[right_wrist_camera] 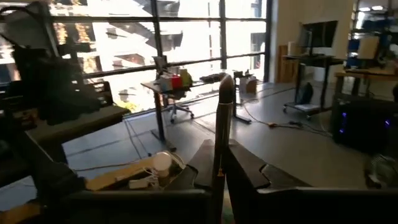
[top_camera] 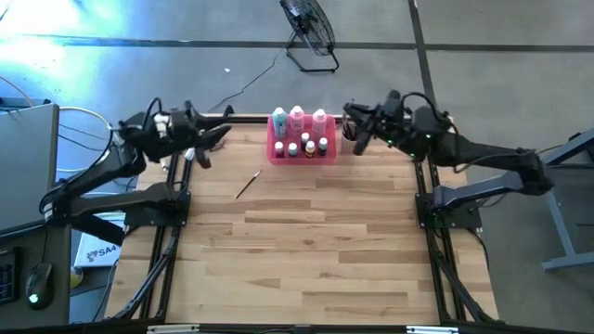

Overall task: Pick & Place Paint Supplies
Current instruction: Put the silver paintbrush into the white cup

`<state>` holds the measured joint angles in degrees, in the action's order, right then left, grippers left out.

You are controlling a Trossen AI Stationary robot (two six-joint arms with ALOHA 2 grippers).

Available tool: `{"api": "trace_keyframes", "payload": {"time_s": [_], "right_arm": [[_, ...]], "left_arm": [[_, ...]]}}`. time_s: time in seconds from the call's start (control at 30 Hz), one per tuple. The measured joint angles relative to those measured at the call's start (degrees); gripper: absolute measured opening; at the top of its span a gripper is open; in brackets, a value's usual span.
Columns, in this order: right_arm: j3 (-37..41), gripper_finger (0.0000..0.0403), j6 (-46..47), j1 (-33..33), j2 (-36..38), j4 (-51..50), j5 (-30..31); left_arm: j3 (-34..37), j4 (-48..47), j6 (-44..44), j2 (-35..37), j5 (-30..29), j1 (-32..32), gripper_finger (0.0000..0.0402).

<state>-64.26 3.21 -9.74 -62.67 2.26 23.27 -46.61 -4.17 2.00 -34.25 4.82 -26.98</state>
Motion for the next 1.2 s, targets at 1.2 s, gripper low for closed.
{"api": "trace_keyframes", "payload": {"time_s": [1.2], "right_arm": [[36.19,0.001,16.17,-11.2,-7.79,34.83,24.42]], "left_arm": [[7.33,-0.3,2.69,17.15,-6.01,-0.02,0.0115]]}}
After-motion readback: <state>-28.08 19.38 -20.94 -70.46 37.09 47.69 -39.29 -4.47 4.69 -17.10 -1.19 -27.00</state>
